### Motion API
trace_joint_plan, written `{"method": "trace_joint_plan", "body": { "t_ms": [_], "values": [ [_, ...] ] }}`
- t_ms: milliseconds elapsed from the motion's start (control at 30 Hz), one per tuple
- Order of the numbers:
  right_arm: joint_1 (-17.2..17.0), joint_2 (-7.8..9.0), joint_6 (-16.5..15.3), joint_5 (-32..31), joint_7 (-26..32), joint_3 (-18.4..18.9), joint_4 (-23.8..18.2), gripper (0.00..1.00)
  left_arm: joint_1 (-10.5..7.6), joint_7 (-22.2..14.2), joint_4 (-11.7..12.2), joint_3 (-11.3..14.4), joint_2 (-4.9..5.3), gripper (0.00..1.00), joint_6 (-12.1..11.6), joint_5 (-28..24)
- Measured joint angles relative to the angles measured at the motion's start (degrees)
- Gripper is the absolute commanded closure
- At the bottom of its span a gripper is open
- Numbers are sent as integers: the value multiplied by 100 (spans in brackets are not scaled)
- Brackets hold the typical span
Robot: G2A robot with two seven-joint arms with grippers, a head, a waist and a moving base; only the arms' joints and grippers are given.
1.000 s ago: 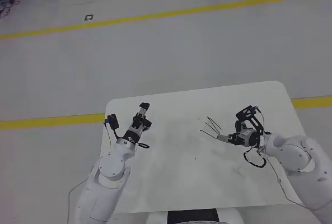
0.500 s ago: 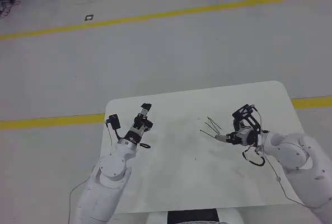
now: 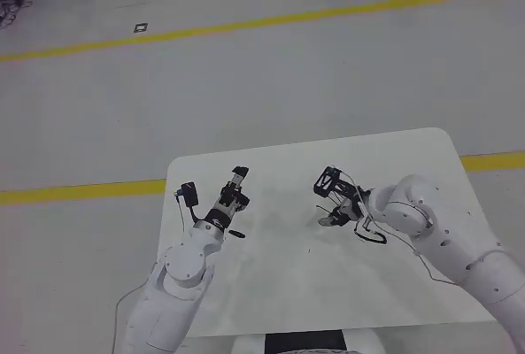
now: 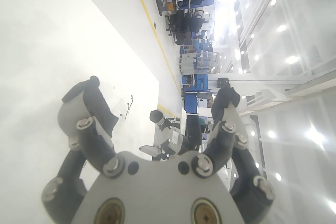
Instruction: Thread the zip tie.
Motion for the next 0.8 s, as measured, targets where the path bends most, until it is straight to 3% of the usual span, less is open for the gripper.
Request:
{"method": "trace_joint_plan", "body": {
  "t_ms": [300,400,700,800],
  "values": [
    [-31,-2,0,-18,-18,36,6,0,-1,2,1,0,0,0,2,0],
    [14,19,0,212,-392,-283,39,0,0,2,1,0,0,0,2,0],
    [909,215,0,979,-830,-1327,929,0,-1,2,1,0,0,0,2,0],
    [970,225,0,1029,-842,-1395,991,0,-1,2,1,0,0,0,2,0]
  ]
}}
